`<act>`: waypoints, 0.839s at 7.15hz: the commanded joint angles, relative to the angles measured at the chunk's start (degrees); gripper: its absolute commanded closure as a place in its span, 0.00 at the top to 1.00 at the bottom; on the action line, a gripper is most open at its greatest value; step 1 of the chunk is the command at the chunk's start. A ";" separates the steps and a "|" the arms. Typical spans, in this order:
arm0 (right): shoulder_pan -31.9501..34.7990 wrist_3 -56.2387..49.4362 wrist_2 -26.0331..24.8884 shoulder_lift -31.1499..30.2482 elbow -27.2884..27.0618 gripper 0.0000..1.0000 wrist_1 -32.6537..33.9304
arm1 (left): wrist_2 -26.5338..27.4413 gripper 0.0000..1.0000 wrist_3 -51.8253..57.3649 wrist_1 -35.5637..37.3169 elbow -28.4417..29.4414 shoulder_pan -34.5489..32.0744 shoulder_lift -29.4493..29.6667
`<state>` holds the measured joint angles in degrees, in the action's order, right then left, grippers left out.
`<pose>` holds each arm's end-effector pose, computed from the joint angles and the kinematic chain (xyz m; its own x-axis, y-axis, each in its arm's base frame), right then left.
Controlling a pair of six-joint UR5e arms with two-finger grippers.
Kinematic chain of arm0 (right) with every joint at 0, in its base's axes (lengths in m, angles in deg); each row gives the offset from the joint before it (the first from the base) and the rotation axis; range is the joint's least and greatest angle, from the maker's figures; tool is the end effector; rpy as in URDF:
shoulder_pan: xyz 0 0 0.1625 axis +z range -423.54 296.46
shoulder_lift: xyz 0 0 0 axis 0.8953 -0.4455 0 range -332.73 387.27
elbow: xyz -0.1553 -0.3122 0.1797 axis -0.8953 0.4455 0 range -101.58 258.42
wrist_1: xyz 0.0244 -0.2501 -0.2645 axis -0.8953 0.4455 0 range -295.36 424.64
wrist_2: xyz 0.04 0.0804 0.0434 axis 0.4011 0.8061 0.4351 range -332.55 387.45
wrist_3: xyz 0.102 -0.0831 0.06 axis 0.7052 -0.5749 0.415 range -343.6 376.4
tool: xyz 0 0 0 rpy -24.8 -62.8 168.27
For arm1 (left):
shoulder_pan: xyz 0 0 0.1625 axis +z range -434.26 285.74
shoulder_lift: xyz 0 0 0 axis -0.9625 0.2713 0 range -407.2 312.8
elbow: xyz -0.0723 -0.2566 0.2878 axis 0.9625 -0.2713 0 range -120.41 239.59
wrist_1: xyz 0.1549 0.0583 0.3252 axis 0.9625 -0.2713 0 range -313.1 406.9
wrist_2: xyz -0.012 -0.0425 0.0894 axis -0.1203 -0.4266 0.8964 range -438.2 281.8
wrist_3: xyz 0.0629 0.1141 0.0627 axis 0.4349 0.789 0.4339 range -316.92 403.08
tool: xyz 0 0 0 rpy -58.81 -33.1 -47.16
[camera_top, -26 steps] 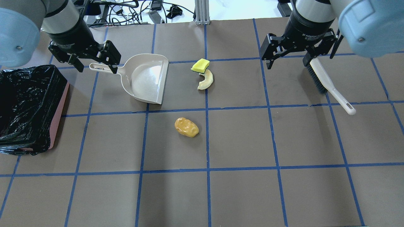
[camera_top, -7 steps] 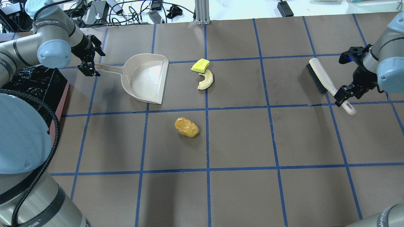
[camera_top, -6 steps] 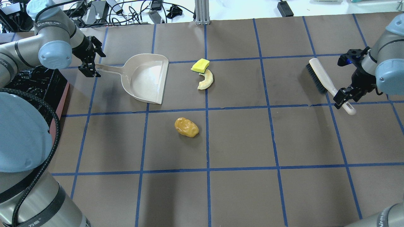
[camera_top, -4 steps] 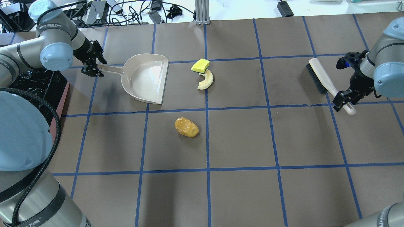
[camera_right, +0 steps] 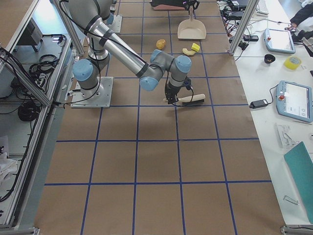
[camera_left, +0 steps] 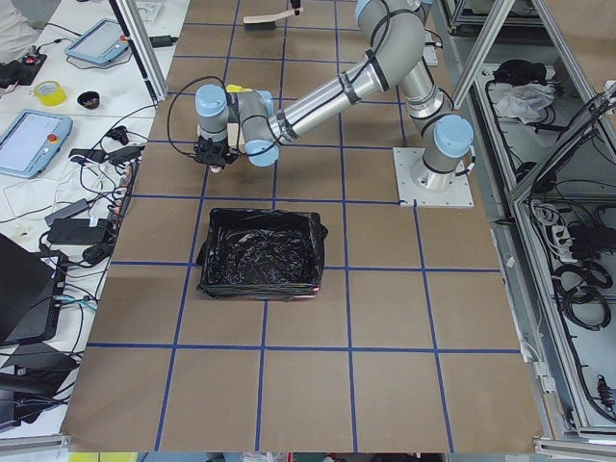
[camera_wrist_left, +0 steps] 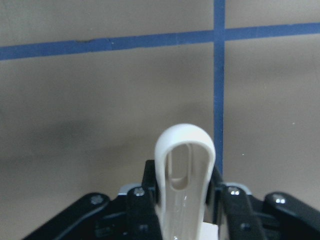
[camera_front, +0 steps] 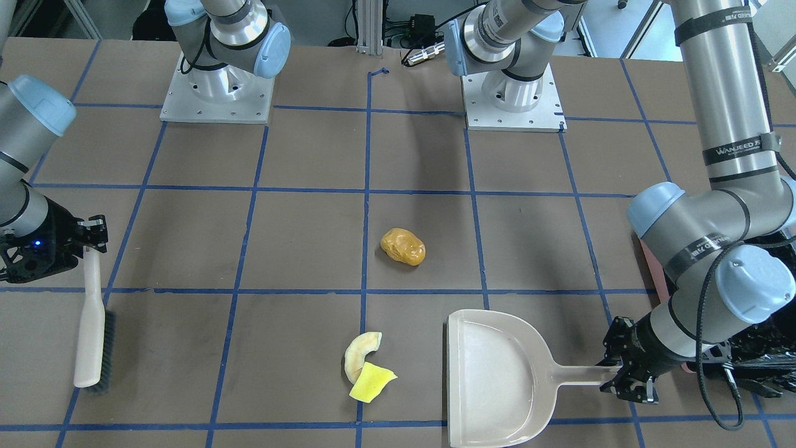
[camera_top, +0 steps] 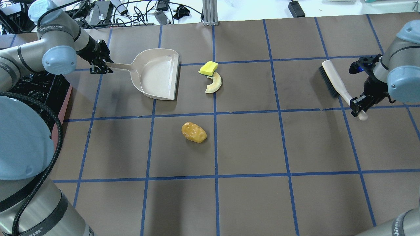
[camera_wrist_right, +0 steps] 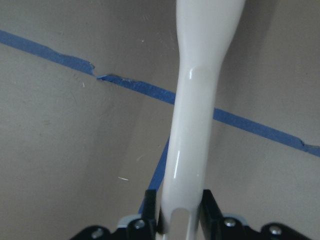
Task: Sweep and dump trash into bin
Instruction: 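Lift the brush with the right gripper while the left gripper holds the dustpan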
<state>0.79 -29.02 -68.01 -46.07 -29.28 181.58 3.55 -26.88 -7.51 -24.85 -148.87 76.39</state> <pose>-0.0972 -0.4783 0.1910 -0.9394 -0.3418 -0.0259 -0.3415 0.9266 0.1577 0.0198 -0.6526 0.2009 -0.0815 -0.9817 0.1724 -0.9912 0.0978 0.0887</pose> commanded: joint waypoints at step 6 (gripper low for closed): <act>15.95 29.70 -0.53 -3.92 2.23 0.00 -3.80 | 12.91 0.00 -7.91 0.36 0.42 -11.96 -0.63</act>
<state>11.25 -8.75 -68.24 -49.81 -27.59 179.79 16.17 -33.57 -7.33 -24.45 -160.07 75.06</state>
